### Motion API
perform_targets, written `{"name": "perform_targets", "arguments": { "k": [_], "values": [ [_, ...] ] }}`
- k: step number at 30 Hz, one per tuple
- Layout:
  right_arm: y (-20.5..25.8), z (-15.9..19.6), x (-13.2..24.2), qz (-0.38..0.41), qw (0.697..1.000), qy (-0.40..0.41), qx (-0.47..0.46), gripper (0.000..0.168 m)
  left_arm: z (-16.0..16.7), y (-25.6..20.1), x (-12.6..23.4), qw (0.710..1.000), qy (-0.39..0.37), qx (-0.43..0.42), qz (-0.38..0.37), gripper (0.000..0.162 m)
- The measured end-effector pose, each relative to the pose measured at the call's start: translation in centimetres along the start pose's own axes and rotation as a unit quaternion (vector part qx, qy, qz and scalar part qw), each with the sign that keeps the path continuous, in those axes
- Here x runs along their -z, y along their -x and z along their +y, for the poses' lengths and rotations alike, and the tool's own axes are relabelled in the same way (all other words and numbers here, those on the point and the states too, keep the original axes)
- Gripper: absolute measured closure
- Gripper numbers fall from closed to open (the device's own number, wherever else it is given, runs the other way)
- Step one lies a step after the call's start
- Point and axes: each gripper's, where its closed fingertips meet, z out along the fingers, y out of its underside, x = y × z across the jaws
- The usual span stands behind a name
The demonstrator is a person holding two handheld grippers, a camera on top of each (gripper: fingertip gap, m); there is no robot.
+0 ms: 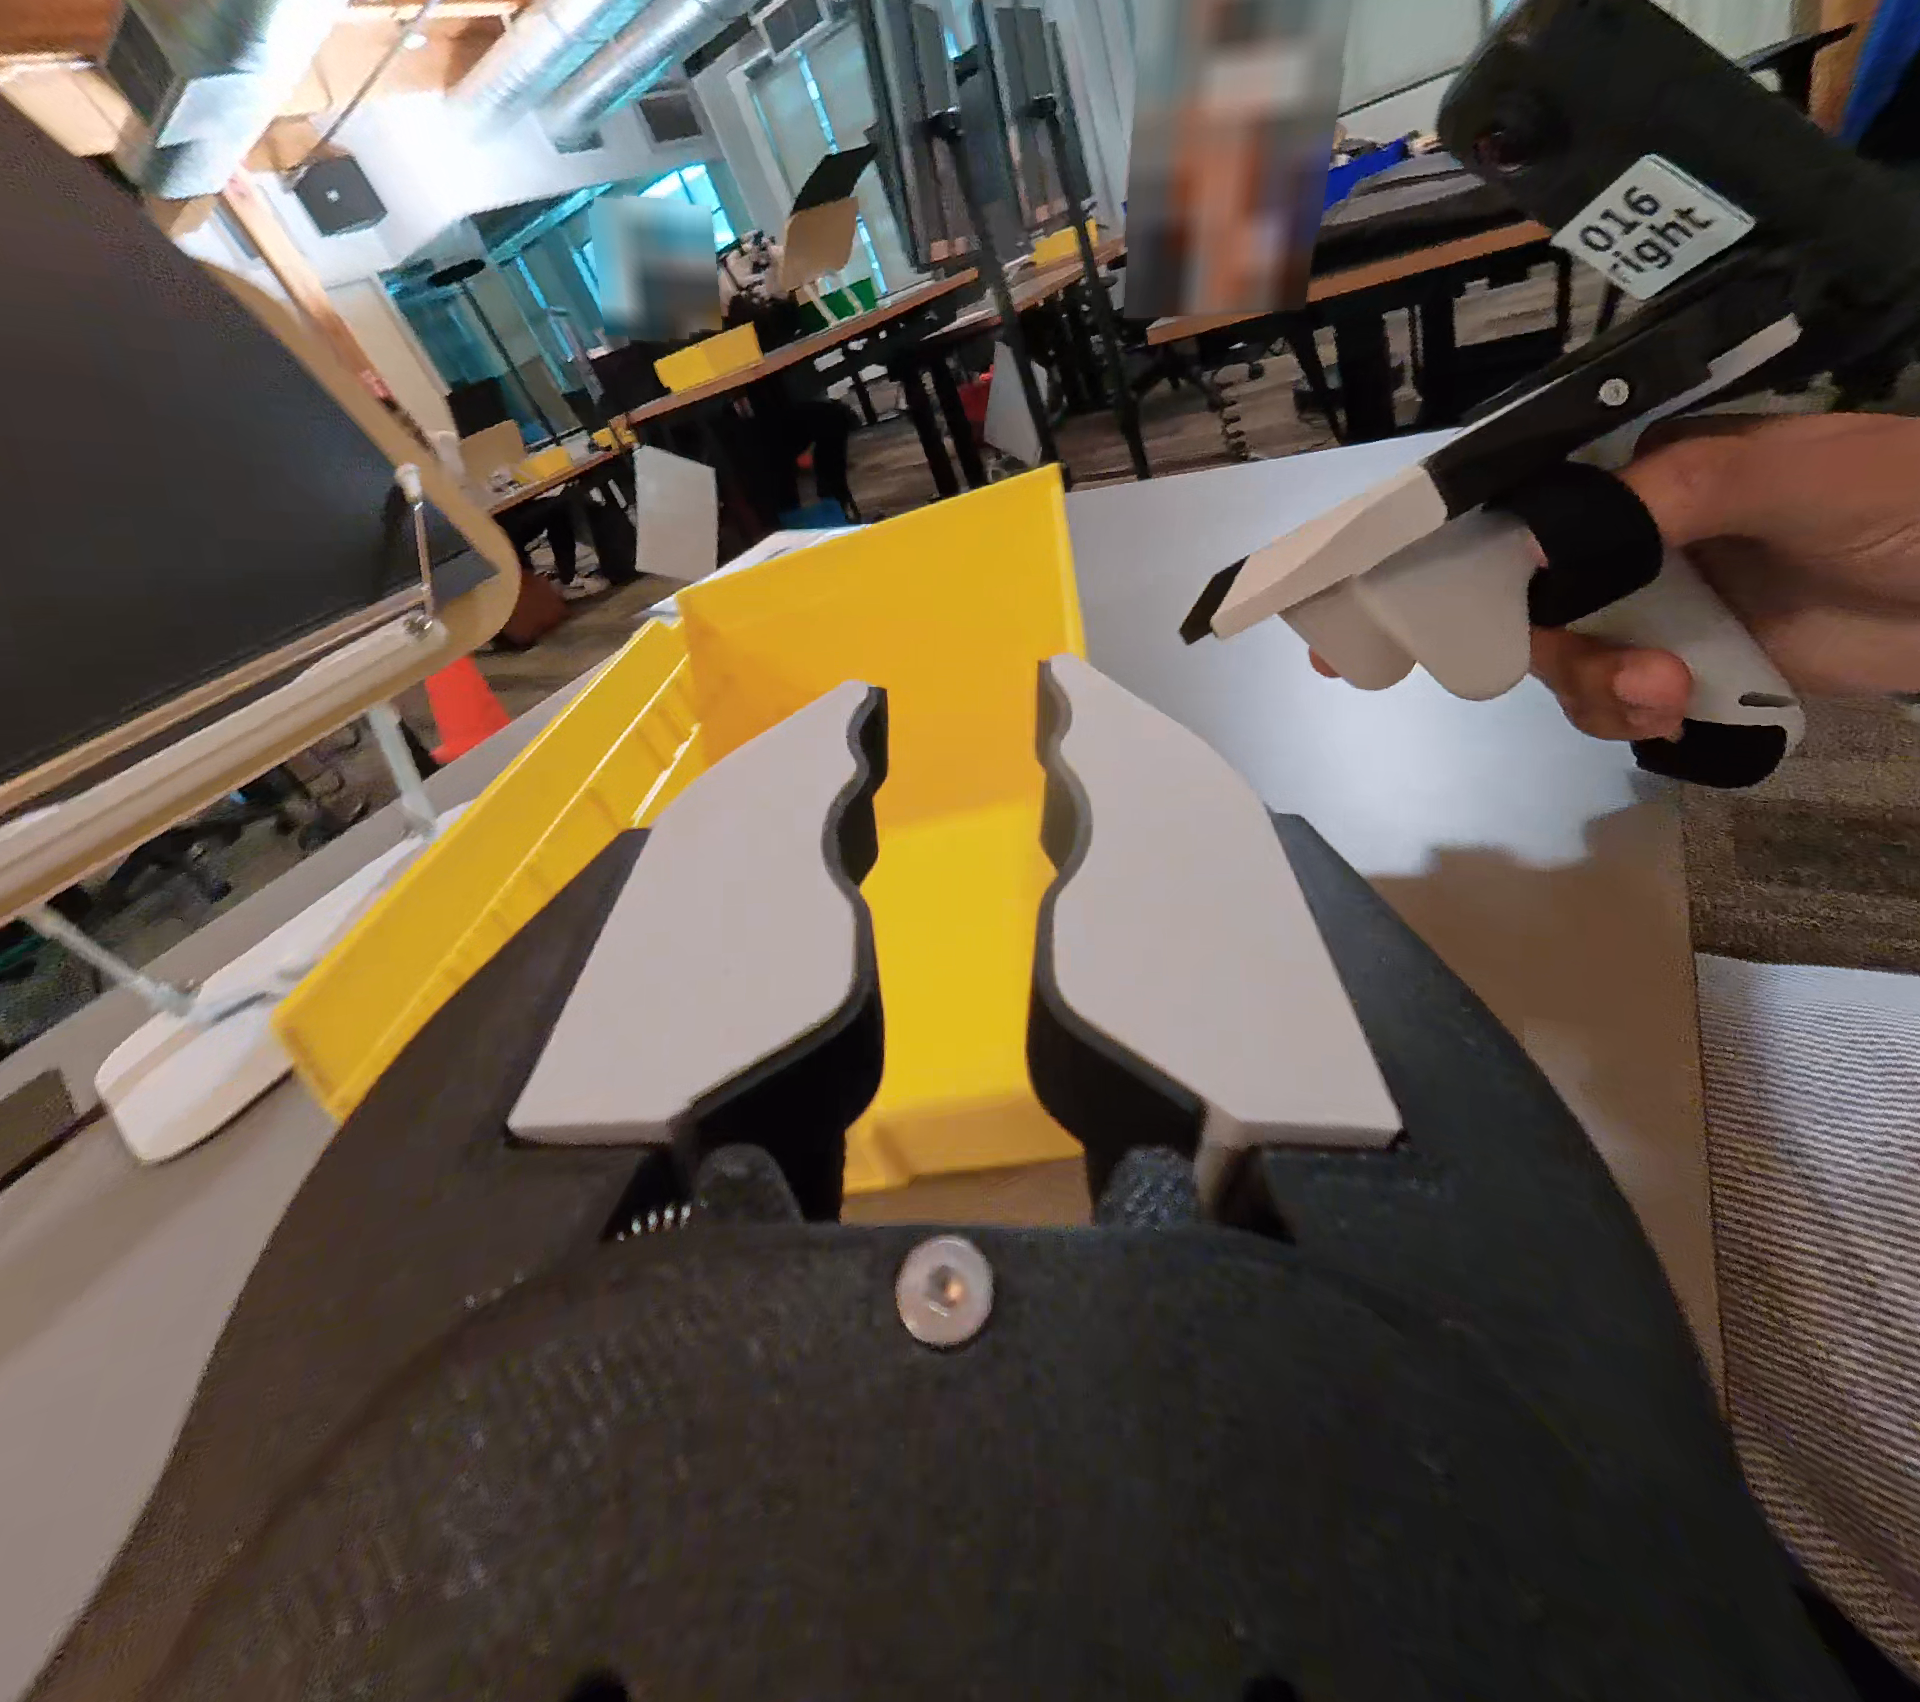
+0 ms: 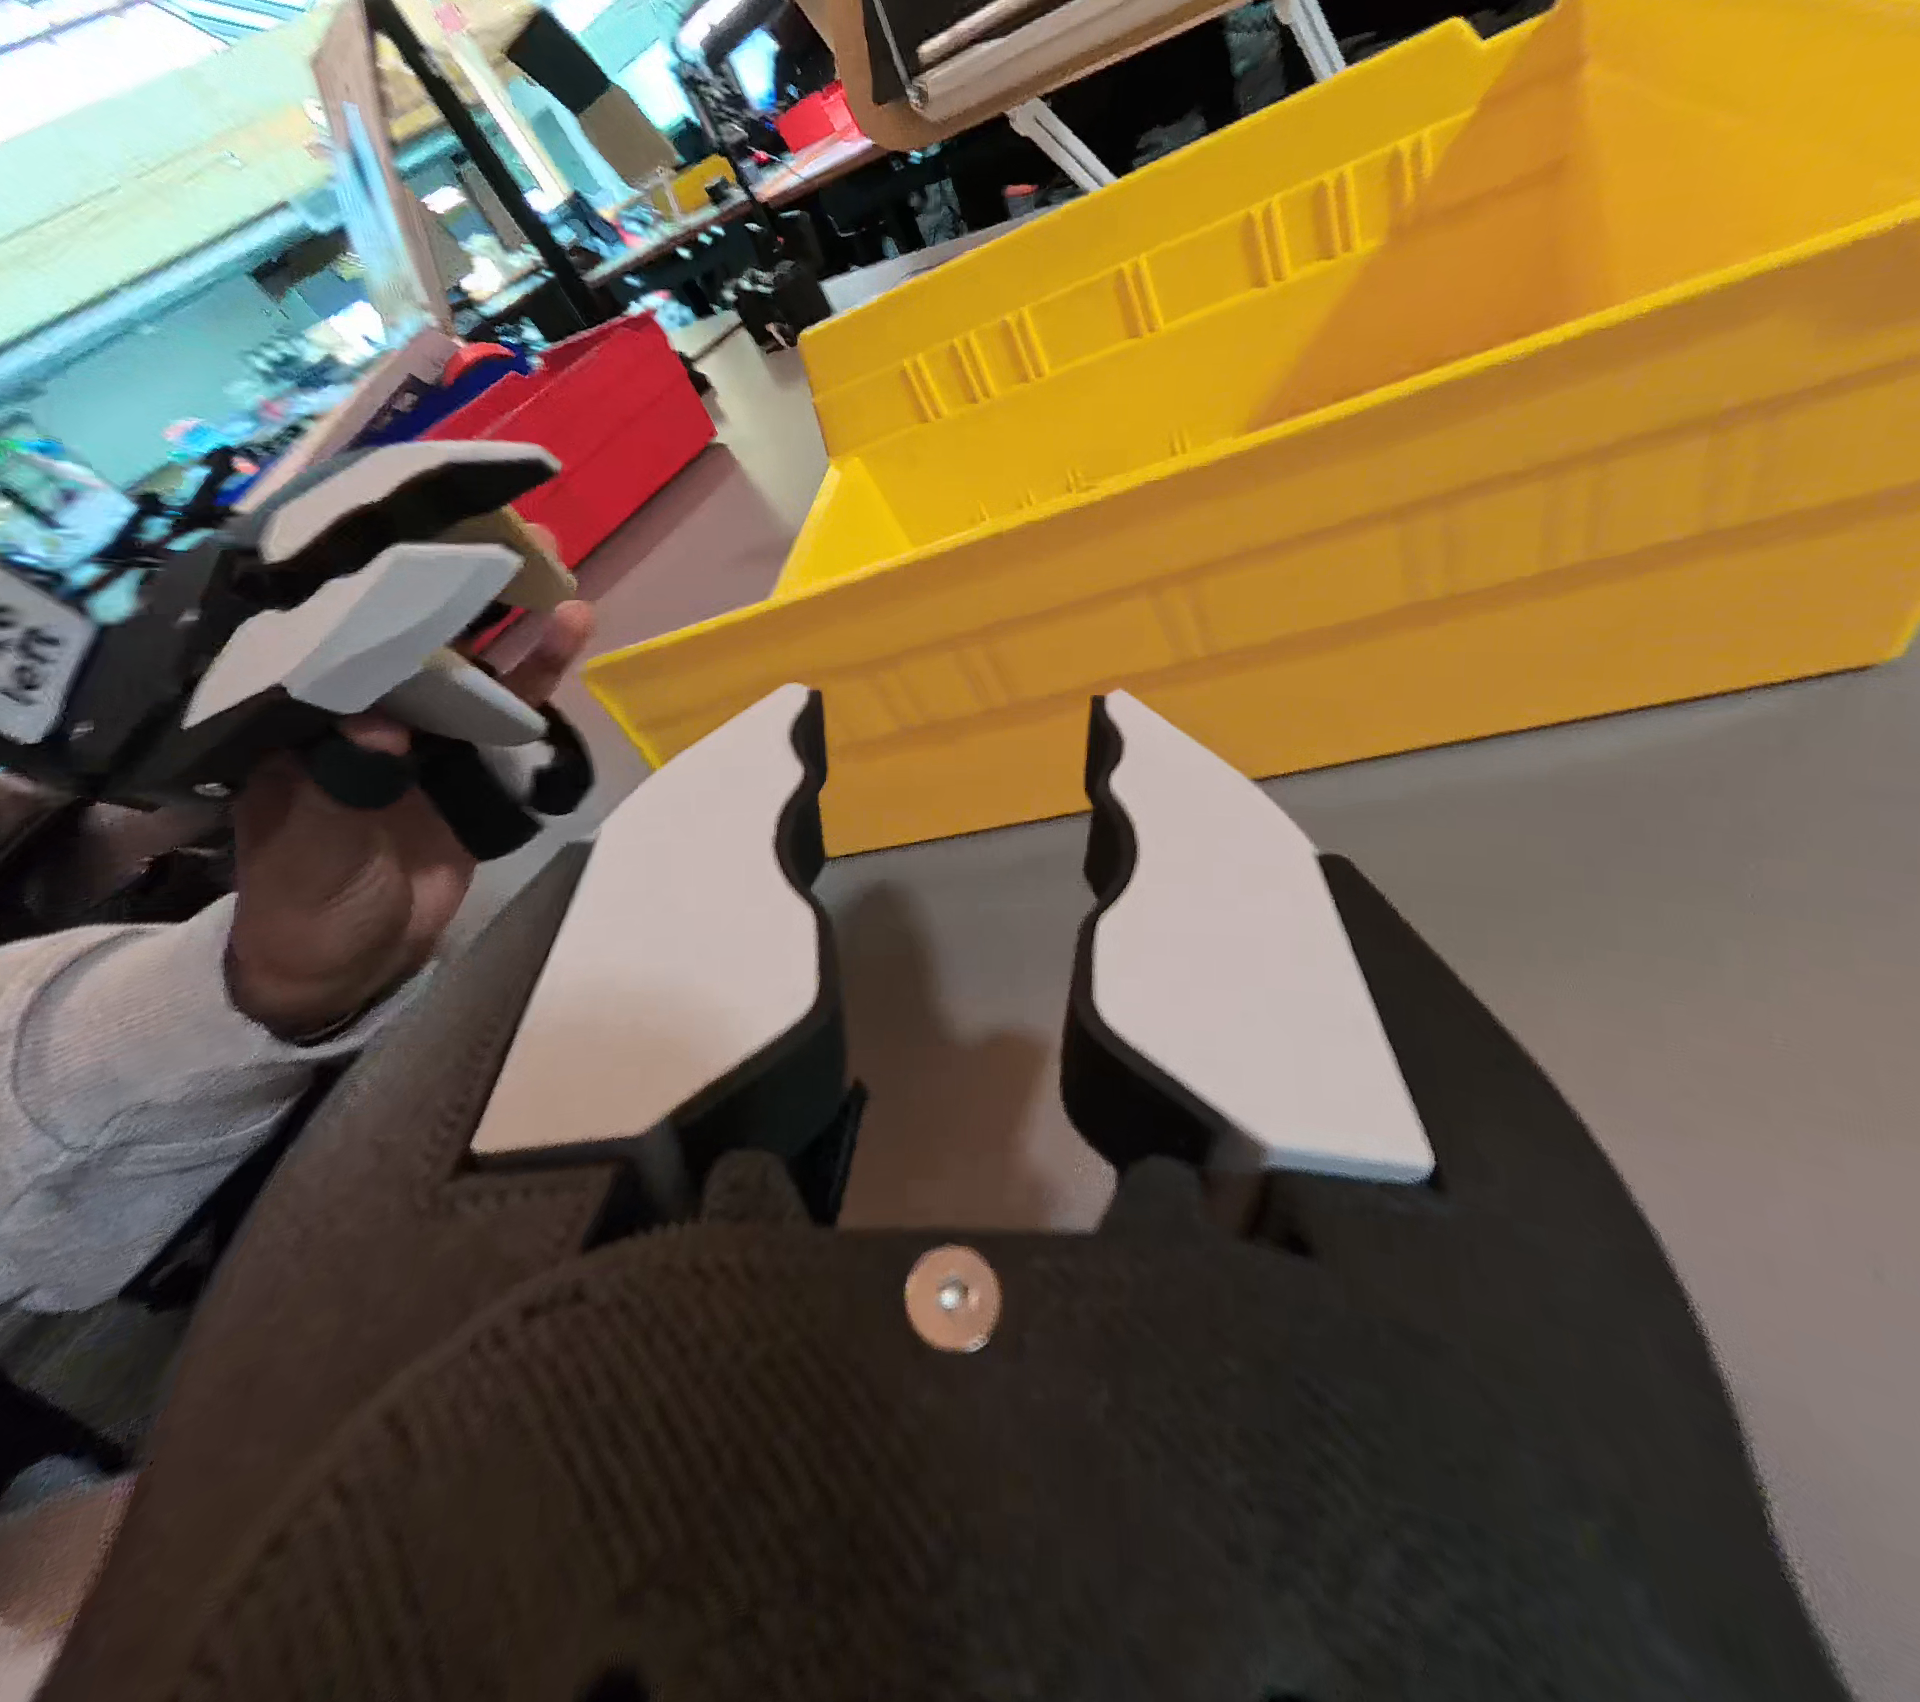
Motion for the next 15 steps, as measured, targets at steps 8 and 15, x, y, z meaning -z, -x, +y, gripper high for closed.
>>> {"name": "perform_targets", "arguments": {
  "k": [8, 15],
  "values": [
    [-1.8, -2.1, -0.8, 0.051, 0.997, -0.053, 0.003, 0.08, 2.6, -1.4, 2.1, 0.993, 0.078, 0.067, 0.057, 0.135],
    [-0.6, -2.0, -2.4, 0.025, 0.998, -0.044, 0.022, 0.075, 6.0, -4.1, 2.0, 0.968, 0.174, 0.136, 0.119, 0.102]
  ]
}}
